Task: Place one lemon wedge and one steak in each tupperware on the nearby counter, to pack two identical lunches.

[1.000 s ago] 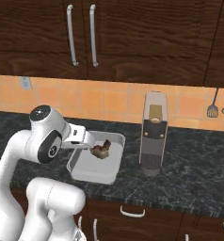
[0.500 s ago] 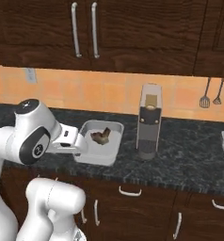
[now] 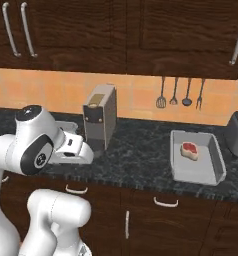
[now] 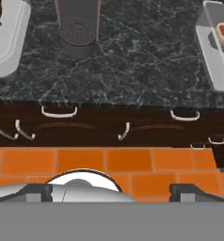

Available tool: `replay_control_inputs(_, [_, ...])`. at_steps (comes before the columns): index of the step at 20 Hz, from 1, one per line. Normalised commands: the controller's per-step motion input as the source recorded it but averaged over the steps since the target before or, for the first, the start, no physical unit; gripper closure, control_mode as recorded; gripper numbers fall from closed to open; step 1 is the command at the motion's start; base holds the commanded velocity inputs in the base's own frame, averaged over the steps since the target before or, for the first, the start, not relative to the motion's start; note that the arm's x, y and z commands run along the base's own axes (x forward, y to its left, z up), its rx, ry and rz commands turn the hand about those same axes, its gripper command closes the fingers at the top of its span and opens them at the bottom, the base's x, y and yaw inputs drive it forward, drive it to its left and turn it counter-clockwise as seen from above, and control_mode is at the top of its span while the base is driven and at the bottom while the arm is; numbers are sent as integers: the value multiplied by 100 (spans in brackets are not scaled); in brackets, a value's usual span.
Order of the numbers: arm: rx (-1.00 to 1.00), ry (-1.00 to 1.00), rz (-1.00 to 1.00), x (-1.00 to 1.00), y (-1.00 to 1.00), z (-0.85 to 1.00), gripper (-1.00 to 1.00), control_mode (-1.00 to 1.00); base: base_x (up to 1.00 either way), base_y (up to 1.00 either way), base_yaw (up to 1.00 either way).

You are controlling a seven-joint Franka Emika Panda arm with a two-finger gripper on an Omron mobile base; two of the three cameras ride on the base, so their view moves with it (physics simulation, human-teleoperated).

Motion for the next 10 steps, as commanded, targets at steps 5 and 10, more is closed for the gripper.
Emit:
replay_control_inputs(5, [0,0,0,0,0,0,-100,100,-56,-100,1])
replay_control_inputs(10, [0,0,0,0,0,0,-100,100,-90,-100,3])
